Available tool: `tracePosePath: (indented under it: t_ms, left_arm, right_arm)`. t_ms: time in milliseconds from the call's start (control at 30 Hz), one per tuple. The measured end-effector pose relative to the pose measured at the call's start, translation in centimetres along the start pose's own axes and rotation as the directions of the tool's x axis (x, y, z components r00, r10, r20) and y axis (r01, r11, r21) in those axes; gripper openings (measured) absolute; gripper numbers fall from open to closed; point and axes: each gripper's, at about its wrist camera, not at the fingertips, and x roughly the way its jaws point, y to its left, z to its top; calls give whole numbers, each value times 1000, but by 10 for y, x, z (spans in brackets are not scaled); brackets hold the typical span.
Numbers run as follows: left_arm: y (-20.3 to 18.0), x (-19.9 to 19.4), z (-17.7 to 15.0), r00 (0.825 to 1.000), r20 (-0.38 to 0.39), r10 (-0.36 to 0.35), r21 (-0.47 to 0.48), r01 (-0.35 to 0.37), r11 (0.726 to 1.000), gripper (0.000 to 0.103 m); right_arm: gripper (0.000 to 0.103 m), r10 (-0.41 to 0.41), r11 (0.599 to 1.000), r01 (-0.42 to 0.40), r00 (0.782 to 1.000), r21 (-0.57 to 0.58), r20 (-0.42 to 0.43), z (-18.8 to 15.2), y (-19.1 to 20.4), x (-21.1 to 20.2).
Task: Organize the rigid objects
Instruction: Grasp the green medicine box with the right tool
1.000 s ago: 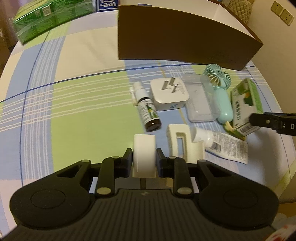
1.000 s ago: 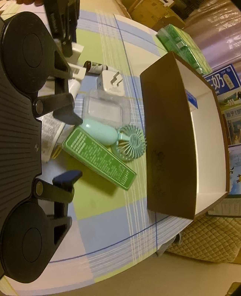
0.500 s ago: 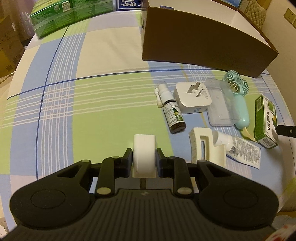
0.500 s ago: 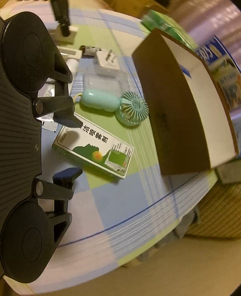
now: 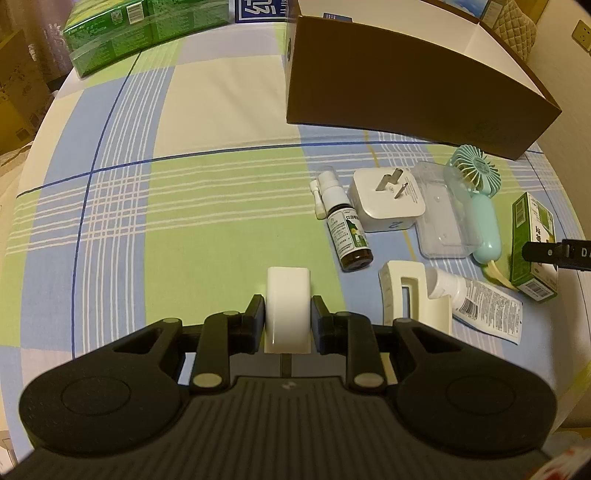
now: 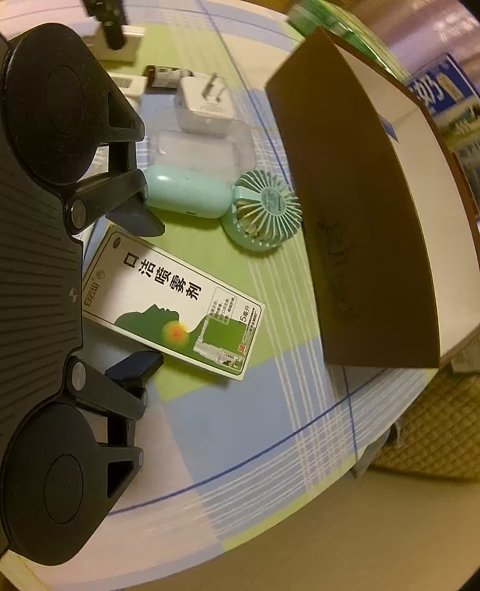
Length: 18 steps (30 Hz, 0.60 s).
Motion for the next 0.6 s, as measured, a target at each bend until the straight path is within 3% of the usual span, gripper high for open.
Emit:
tracePosePath:
  t_ms: [133, 233, 400, 600]
  left_arm:
    - [-1, 3, -1, 1000, -15, 8, 9, -8, 1000, 22]
    - [-2, 7, -1, 1000, -20, 9, 6, -9, 1000, 22]
    - [-5, 12, 2, 1000, -22, 14, 13, -13, 1000, 22]
    - [-9, 13, 3, 1000, -17, 17, 23, -17, 1000, 21]
  right_arm:
    - [65, 5, 997, -6, 1000, -72, -18, -1, -10, -6]
    - [65, -51, 994, 48, 998, -94, -28, 1, -20, -7]
    - [65, -7, 1000, 7, 1000, -25, -13, 7, -37, -10]
    - [64, -30, 998, 29, 999, -57, -18, 11, -28, 3]
